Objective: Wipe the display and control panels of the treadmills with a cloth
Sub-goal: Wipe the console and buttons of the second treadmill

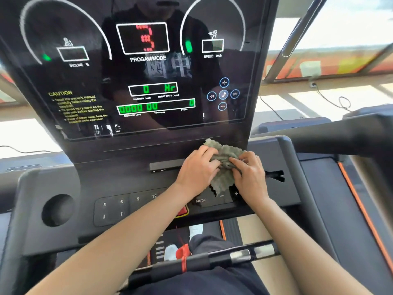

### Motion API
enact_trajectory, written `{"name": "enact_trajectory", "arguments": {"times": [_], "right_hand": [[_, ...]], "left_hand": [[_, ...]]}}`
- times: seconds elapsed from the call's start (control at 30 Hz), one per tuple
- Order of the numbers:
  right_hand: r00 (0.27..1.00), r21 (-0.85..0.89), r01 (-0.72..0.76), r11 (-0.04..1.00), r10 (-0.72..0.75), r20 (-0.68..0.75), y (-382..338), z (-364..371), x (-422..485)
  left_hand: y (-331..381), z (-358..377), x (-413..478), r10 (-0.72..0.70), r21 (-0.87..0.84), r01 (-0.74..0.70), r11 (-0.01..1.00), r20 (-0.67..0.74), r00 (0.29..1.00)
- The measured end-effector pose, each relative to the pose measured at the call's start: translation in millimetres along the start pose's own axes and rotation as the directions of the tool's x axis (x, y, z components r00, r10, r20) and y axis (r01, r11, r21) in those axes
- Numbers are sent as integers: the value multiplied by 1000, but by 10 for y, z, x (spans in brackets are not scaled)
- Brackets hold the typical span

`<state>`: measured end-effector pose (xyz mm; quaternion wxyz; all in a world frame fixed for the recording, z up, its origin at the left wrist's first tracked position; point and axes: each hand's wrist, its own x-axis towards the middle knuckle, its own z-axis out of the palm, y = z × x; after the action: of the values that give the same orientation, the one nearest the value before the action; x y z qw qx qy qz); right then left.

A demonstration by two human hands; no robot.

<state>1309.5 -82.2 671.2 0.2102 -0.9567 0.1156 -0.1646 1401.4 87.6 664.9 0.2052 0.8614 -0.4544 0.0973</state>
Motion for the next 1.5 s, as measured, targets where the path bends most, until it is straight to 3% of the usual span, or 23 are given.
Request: {"name": "enact_trajectory", "arguments": {"times": [0.37,0.77,0.97,1.1,1.33,1.5], "right_hand": [[951,100,298,949,-304,59,-660,398,237],[791,88,571,816,-576,207,-1441,753,256],[712,180,616,767,-640,289,-1948,962,137],[660,282,617,734,-679,322,-2060,1161,-11],[742,324,545,773,-625,244,-1824,1007,-128],[809,277,456,846,-524,266,-1442,814,-111]], "left_hand": [[-487,-442,-553,-227,-2,230,973,-165,960],[-937,-817,-1394,-460,13,473,881,-208,863],[-1157,-1051,-1857,-604,45,630,775,-237,761],[-1246,-1122,-2076,-642,38,664,747,-218,735],[-1010,-1080,-2022,-676,-69,674,735,-134,724],[-850,-952,-1762,-551,-115,546,830,-15,834]]}}
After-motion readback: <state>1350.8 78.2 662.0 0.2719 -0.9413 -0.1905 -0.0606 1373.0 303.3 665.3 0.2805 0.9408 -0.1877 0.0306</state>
